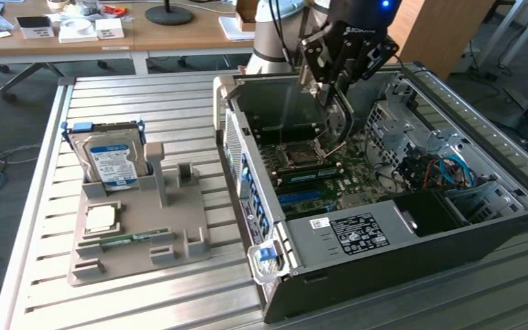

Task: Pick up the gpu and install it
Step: 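Pick up the gpu and move the gpu toward the slot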

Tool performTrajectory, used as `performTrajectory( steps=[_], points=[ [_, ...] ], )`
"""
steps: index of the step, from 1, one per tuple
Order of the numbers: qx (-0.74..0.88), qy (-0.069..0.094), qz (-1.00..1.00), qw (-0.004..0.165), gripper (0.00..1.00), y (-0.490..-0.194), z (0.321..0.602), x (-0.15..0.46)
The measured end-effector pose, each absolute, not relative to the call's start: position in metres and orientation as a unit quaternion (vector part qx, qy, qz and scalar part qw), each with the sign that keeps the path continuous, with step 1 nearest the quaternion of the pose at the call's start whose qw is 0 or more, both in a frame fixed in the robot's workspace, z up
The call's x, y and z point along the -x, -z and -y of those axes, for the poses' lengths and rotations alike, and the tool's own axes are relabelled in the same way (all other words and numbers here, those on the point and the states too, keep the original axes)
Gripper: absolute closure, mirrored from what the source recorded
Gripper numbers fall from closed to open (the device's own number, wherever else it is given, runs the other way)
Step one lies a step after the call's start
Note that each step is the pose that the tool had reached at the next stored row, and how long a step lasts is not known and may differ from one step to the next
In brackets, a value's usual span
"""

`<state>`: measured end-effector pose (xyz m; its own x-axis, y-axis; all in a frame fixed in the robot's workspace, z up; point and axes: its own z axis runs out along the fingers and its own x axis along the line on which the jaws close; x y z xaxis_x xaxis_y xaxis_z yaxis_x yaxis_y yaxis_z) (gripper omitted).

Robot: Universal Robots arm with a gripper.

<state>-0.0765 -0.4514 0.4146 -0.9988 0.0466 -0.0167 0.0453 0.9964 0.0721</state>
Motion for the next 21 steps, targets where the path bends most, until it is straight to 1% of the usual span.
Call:
performTrajectory(
  steps=[21],
  points=[
    [-0.022, -0.037, -0.999, 0.009, 0.73, -0.415, 0.451, 0.029]
  ],
)
